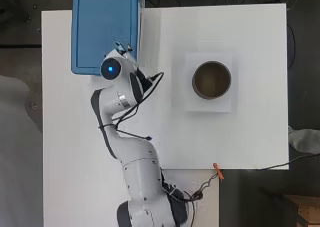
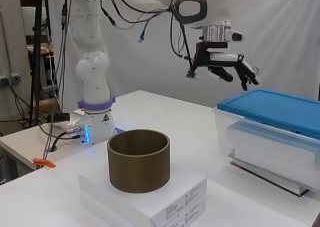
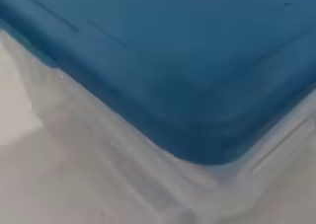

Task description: Teleoperate dual arm-hand system to remove items from a box

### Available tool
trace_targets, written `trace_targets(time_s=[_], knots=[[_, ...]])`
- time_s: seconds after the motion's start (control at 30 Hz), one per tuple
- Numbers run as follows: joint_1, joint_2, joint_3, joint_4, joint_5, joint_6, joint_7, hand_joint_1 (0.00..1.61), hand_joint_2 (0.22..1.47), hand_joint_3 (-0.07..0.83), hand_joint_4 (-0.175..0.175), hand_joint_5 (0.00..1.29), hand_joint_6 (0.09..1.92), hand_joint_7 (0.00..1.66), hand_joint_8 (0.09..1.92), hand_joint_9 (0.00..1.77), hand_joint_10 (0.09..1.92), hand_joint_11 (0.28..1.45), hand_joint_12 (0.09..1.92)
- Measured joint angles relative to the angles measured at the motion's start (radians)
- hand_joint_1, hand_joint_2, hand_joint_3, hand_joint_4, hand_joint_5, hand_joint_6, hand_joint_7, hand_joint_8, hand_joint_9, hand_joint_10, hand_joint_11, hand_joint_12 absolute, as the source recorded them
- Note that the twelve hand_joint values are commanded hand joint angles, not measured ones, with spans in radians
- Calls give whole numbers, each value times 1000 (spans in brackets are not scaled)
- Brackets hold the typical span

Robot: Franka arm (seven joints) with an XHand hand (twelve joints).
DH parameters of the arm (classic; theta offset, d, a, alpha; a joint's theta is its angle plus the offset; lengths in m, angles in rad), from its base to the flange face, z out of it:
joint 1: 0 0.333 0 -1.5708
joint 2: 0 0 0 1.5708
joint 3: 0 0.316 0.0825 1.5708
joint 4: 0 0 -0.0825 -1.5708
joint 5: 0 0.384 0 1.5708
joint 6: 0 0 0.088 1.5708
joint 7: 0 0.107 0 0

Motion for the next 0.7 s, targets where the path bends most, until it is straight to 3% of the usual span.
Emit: trace_targets(time_s=[0.03, 0.1, 0.17, 0.2, 0.3, 0.37, 0.5, 0.63, 0.7], knots=[[2, 27, 6, 0, 15, -5, 1, 559, 1188, 26, 67, 783, 87, 1257, 159, 1247, 423, 680, 619], [-33, 84, 3, -2, 34, -10, 5, 591, 1189, 9, 60, 779, 87, 1307, 338, 1237, 743, 633, 932], [-96, 127, -21, -4, 62, -23, 19, 580, 1196, 2, 58, 770, 87, 1195, 616, 1146, 996, 598, 1067], [-119, 142, -36, -5, 78, -27, 23, 569, 1199, 1, 57, 762, 87, 1150, 662, 1112, 995, 586, 1057], [-142, 190, -55, -9, 111, -35, 42, 528, 1206, 0, 64, 750, 87, 1156, 379, 1142, 481, 622, 671], [-155, 208, -64, -8, 126, -36, 43, 517, 1206, 0, 67, 752, 87, 1208, 193, 1213, 233, 677, 471], [-165, 223, -68, -13, 134, -32, 41, 516, 1207, 0, 68, 755, 87, 1263, 107, 1294, 142, 729, 395], [-177, 187, -66, -28, 122, -38, 31, 525, 1208, 0, 63, 756, 87, 1296, 117, 1313, 188, 711, 467], [-179, 161, -67, -30, 117, -47, 30, 510, 1208, 0, 58, 717, 87, 1198, 87, 1199, 96, 705, 285]])
